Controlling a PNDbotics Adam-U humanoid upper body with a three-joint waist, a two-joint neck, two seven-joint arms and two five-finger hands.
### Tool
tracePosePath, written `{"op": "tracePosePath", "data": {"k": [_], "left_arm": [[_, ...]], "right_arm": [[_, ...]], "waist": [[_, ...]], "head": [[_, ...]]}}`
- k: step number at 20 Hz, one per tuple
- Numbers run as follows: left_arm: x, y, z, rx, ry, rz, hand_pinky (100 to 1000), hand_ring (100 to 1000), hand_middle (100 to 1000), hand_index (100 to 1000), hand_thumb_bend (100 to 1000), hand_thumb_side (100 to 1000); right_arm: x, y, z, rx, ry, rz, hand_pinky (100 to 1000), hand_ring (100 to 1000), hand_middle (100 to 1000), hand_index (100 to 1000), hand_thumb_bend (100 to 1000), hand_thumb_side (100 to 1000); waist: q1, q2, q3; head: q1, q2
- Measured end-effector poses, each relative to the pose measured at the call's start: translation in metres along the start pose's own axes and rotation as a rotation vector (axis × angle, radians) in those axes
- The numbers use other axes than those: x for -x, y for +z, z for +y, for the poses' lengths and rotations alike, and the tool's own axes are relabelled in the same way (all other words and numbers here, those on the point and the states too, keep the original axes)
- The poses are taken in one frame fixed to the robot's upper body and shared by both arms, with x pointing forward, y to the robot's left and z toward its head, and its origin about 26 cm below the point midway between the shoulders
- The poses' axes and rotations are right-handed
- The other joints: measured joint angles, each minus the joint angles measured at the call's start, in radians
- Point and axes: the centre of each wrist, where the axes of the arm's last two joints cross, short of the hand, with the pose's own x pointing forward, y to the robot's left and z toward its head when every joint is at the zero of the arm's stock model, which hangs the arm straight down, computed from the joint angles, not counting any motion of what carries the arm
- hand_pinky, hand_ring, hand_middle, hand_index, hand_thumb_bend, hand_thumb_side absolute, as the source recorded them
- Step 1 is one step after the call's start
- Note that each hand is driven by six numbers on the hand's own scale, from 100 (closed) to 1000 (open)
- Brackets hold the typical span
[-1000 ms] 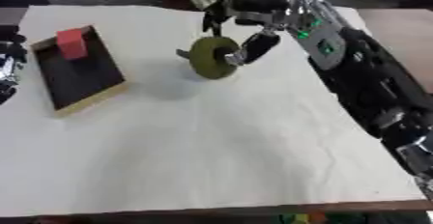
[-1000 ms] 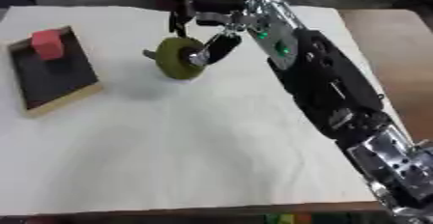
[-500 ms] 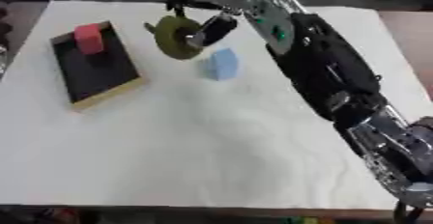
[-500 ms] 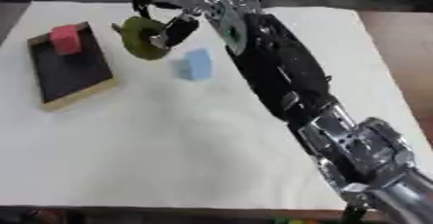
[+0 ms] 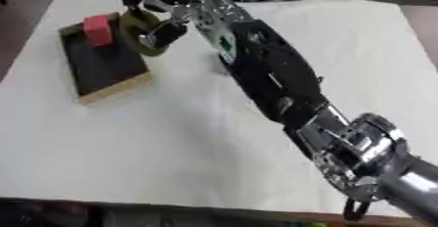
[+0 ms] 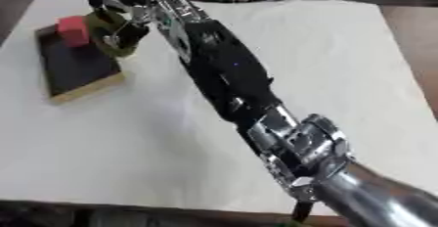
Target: Pick up objects on the table and place them in the box.
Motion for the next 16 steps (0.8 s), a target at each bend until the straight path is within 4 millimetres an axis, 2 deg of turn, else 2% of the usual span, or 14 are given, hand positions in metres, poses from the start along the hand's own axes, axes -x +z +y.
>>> {"op": "tracePosePath", "data": {"k": [13, 15, 16], "left_arm": [[-0.009, -0.015, -0.011, 0.004, 0.090, -0.091, 589, 698, 701, 848, 100, 498], [-0.010, -0.017, -0.013, 0.007, 0.102, -0.102, 589, 698, 700, 848, 100, 499], [-0.011, -0.017, -0.014, 0.010, 0.106, -0.108, 589, 698, 700, 848, 100, 501]], "right_arm": [[-0.028, -0.008, 0.040, 0.030, 0.092, 0.118, 802, 787, 728, 390, 100, 237], [-0.030, -0.008, 0.045, 0.044, 0.111, 0.140, 800, 786, 729, 429, 100, 236], [-0.031, -0.008, 0.047, 0.052, 0.122, 0.150, 801, 788, 732, 510, 100, 236]], "waist": [[-0.009, 0.018, 0.116], [-0.010, 0.019, 0.129], [-0.010, 0.019, 0.134]], "head": [[-0.134, -0.001], [-0.153, -0.002], [-0.161, -0.002]]}}
